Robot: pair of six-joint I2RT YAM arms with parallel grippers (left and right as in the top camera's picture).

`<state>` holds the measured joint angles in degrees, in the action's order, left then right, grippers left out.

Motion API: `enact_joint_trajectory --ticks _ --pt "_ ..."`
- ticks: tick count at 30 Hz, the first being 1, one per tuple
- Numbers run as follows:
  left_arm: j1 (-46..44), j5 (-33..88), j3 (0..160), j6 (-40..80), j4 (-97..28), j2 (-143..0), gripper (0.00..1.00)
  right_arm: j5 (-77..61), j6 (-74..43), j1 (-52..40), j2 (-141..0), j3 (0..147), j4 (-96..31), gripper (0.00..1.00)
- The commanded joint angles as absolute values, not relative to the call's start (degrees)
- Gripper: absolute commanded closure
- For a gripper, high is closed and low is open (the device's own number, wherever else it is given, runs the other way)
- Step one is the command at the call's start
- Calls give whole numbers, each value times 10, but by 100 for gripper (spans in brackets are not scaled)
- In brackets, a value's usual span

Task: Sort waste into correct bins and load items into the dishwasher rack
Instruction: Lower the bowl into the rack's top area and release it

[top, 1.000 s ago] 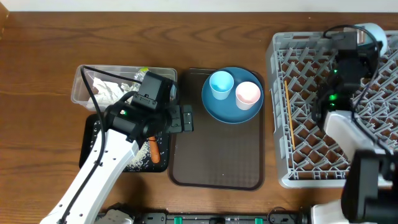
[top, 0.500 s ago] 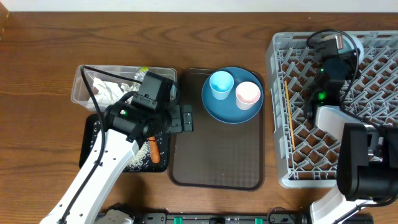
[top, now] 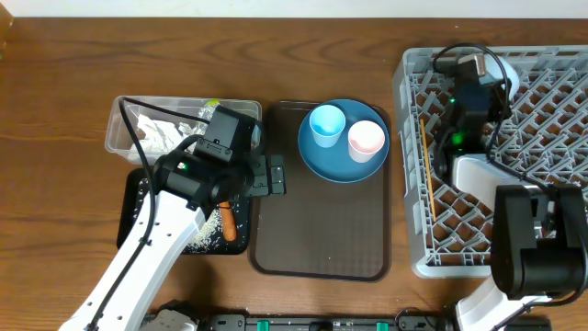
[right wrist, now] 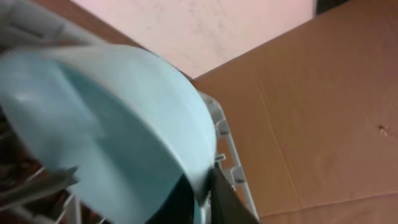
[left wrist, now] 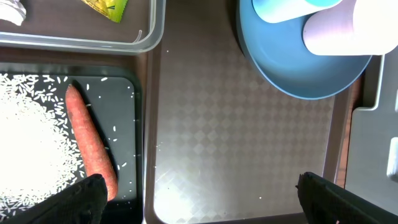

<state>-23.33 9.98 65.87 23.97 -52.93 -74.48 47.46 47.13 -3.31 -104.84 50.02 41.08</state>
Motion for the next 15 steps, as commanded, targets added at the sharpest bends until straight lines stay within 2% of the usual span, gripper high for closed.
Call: enact_joint_trajectory --ticks 1,7,9,12,15 --pt "-230 98 666 238 -531 -741 0 509 463 -64 -1059 491 404 82" --pt "-230 98 666 238 -531 -741 0 564 479 -93 -1059 491 403 73" --pt "-230 98 666 238 -531 -741 0 581 481 -105 -1058 491 403 63" --pt "-230 99 666 238 -531 -741 0 613 490 -127 -1058 491 403 59" --pt "-230 98 666 238 -531 -741 0 633 509 -152 -1058 491 403 47"
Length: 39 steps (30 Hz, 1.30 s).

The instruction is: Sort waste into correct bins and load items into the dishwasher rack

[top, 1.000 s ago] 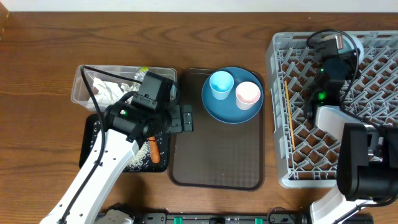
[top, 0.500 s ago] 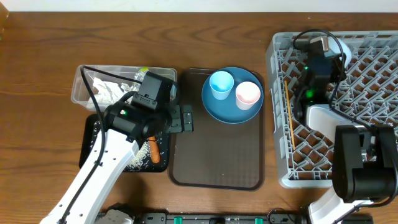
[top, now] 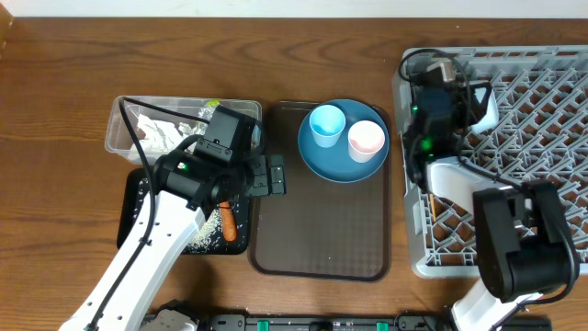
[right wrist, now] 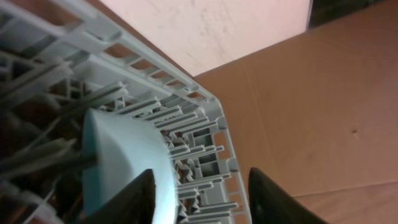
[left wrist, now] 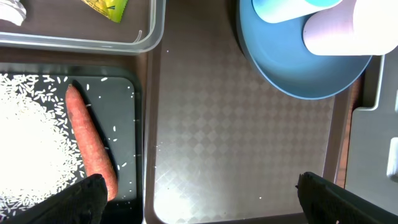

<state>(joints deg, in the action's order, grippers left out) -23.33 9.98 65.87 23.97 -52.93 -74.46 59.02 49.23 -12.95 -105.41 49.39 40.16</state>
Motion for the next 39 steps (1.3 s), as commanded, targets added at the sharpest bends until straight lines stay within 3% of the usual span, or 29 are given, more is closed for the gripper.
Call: enact_joint_trajectory --ticks 1,5,14,20,23,25,27,28,32,39 --pt "-230 99 666 238 -531 -741 0 637 516 -160 -1058 491 403 42" --pt "-230 99 666 238 -531 -741 0 645 533 -185 -1051 491 403 33" --pt "-230 98 666 238 -531 -741 0 651 515 -198 -944 491 394 33" --pt "-230 98 666 238 -531 -741 0 541 385 -162 -823 491 211 39" --pt "-230 98 666 238 -531 -741 0 394 257 -102 -773 507 63 50" --pt "-230 98 666 238 -531 -741 0 270 164 -41 -751 531 -24 68" --pt "-230 98 666 238 -531 -741 0 149 103 20 -743 556 -80 93" --pt "-230 98 666 238 -531 -741 0 72 79 57 -743 570 -101 99" --pt "-230 99 666 238 -531 -741 0 -121 31 173 -755 581 -104 99" --pt "-230 98 666 238 -531 -741 0 -263 6 263 -842 581 -64 99"
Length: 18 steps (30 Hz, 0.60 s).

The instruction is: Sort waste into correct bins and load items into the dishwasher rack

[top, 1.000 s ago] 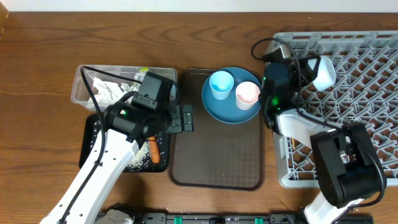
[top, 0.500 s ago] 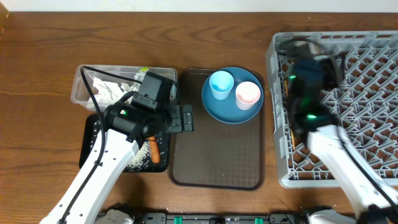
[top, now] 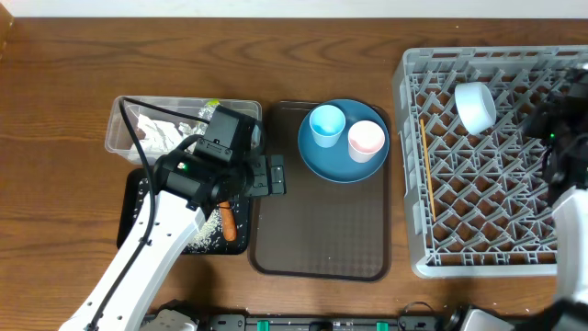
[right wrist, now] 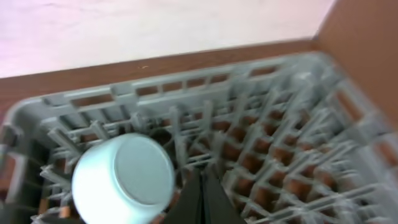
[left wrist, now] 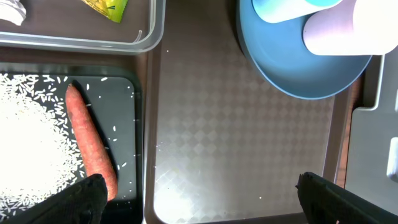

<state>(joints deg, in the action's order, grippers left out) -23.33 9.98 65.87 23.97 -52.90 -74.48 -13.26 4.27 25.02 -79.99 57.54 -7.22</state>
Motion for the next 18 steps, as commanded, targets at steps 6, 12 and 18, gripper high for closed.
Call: enact_joint_trajectory --ticks 6,12,18 --pt "-230 98 666 238 -531 -741 0 -281 6 250 -922 581 -51 99" --pt "-230 98 666 238 -531 -741 0 -307 2 214 -948 581 -48 99" --pt "-230 98 666 238 -531 -741 0 -307 2 197 -944 581 -59 99"
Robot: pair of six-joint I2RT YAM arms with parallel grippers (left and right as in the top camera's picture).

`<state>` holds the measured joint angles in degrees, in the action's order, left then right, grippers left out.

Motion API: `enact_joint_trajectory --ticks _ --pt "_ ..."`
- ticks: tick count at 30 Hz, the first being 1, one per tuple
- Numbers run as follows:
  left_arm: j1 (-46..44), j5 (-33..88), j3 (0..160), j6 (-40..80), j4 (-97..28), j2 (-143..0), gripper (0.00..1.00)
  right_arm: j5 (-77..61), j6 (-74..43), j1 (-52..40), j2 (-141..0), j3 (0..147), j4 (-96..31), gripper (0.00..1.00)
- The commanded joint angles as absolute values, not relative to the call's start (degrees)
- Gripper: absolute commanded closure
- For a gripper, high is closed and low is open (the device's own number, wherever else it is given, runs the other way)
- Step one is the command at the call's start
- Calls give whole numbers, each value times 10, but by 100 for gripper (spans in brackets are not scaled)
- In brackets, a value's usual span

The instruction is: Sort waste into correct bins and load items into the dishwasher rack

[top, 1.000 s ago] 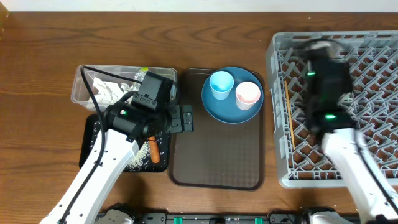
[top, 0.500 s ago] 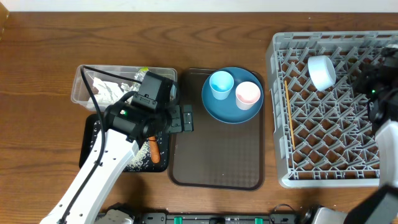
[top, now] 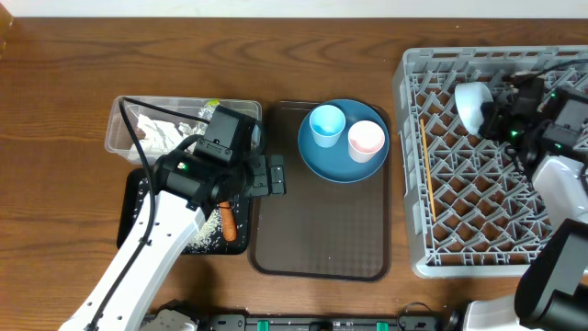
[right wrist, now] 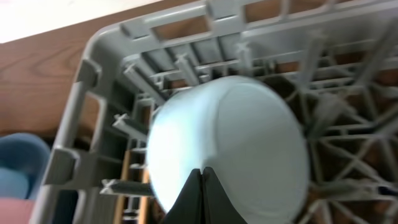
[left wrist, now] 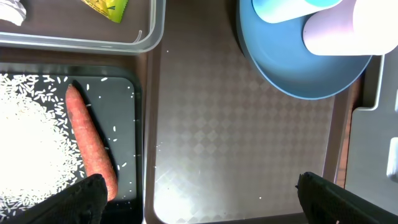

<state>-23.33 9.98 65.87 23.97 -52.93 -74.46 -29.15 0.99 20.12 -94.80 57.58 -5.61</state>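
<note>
A pale blue bowl [top: 470, 106] lies on its side among the pegs at the back left of the grey dishwasher rack [top: 496, 262]. My right gripper [top: 493, 117] is just right of the bowl. In the right wrist view its fingertips [right wrist: 202, 173] are shut together, with the bowl [right wrist: 230, 143] close in front and nothing between them. A blue plate [top: 342, 156] on the brown tray [top: 317, 239] carries a blue cup [top: 326, 124] and a pink cup [top: 366, 138]. My left gripper [left wrist: 199, 202] hangs open over the tray's left part.
A black tray [top: 138, 198] holds rice [left wrist: 31, 143] and a carrot [left wrist: 90, 146]. Behind it is a clear bin [top: 124, 129] with wrappers. A wooden stick [top: 427, 175] lies along the rack's left side.
My right gripper has moved from the rack's far right edge to just beside the bowl, still shut. The bowl, the left arm and the tray's items have not moved.
The bowl first filled the right wrist view, close against a finger, at the rack's left side. Then the fingers stood open with the bowl resting among the pegs. Later the gripper was shut at the rack's right edge; now it is back beside the bowl.
</note>
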Motion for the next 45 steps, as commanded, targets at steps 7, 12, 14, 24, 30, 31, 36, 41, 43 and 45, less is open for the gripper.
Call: enact_joint_trajectory --ticks 7,12,14,24,30,31,36,41,43,45 --pt "-230 98 666 238 -531 -741 0 -322 2 204 -921 584 -46 99" --pt "-230 98 666 238 -531 -741 0 -312 -4 232 -896 584 -41 99" --pt "-230 98 666 238 -531 -741 0 -294 -4 245 -899 584 -45 99" --pt "-230 98 666 238 -531 -741 0 -318 -4 250 -977 584 -38 99" --pt "-230 98 666 238 -531 -741 0 -369 -19 247 -978 585 -37 99" --pt "-230 98 666 238 -531 -741 0 -369 -23 247 -978 585 -39 99" --pt "-230 99 666 238 -531 -741 0 -370 -32 240 -978 585 -48 99" --pt "-230 98 666 238 -531 -741 0 -372 -32 226 -978 585 -53 99" --pt "-230 99 666 238 -531 -741 0 -381 -32 220 -978 585 -53 99" --pt "-230 98 666 238 -531 -741 0 -395 -32 216 -977 585 -48 99"
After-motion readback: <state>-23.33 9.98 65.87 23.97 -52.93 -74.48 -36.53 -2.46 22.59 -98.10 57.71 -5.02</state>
